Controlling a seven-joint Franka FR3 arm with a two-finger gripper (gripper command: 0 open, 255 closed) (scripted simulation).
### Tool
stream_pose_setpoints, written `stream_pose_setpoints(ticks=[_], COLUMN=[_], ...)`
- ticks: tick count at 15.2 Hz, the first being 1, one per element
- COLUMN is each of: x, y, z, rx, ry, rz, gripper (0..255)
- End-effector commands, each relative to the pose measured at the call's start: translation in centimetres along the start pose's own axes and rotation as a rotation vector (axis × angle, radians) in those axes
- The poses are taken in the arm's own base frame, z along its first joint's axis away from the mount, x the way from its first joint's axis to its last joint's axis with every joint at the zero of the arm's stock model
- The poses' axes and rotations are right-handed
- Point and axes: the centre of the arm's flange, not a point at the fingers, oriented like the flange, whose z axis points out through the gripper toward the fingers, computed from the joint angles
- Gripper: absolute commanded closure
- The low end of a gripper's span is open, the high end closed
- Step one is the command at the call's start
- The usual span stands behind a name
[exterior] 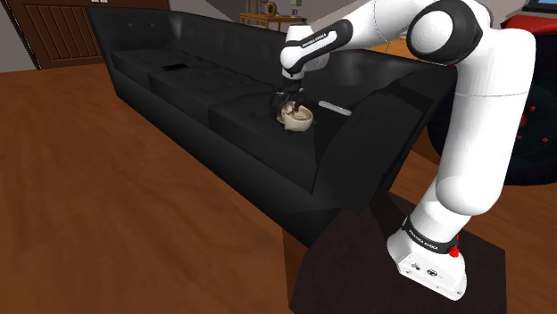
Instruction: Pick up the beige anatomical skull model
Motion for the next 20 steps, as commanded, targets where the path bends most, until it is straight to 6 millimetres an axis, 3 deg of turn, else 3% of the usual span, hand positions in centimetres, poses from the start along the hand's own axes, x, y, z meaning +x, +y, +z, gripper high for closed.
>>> stream_pose_setpoints(ticks=[1,4,6,7,16,20], x=[-0.1,-0.2,-0.2,-0.2,-0.2,-0.1], y=[-0.1,-0.2,-0.2,-0.2,-0.2,-0.1], z=[1.0,2.9,2.9,2.8,2.9,0.8], rx=[0.000,0.000,0.000,0.000,0.000,0.000], ry=[0.000,0.000,0.000,0.000,0.000,0.000], rz=[0.000,0.000,0.000,0.000,0.000,0.000], gripper=[0,0,0,255,255,255])
